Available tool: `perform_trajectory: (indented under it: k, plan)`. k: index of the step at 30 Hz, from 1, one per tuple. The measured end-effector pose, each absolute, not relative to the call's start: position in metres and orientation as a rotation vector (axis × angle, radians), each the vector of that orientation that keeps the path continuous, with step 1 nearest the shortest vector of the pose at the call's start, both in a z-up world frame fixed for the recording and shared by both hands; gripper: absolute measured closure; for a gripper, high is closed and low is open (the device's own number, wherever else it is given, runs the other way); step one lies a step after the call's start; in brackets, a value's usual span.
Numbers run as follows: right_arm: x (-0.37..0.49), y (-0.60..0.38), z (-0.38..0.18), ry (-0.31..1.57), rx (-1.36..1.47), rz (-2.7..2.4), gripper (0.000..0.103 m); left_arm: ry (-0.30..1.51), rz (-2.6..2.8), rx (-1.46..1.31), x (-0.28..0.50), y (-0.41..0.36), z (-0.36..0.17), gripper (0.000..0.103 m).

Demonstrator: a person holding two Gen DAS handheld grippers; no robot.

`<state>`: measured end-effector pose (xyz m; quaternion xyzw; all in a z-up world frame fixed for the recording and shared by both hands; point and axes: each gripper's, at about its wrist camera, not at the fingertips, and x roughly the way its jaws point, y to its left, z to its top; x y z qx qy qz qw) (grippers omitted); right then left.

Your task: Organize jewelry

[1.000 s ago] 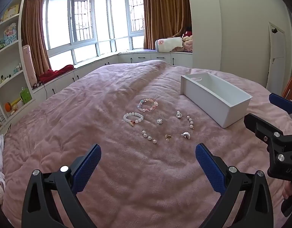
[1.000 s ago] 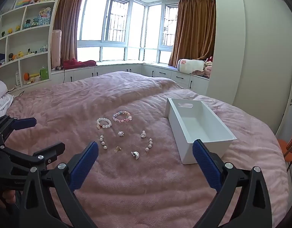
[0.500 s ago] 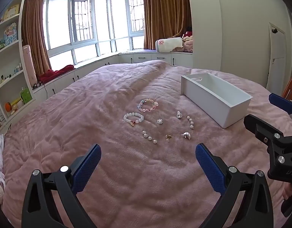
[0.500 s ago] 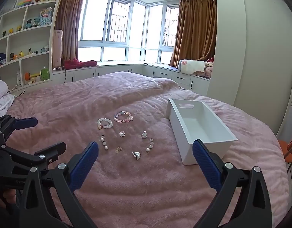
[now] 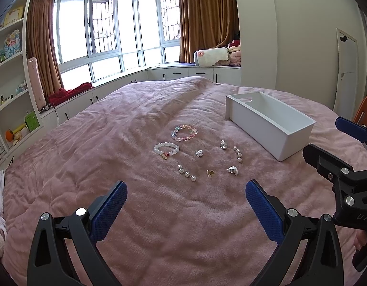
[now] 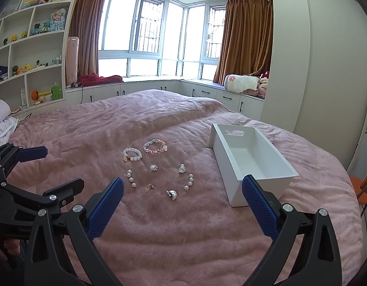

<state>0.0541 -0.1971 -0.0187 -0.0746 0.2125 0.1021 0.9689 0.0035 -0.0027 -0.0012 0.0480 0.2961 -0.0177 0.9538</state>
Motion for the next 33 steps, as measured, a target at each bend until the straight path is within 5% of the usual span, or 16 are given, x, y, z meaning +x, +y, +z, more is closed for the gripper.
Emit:
perform_trajectory:
  k: [33]
  plan:
    - [0.0563, -0.1999, -0.0174, 0.434, -0.133, 0.203, 0.005, 0.595, -0.042, 0.098, 0.0029, -0.0047, 0.0021, 0.002]
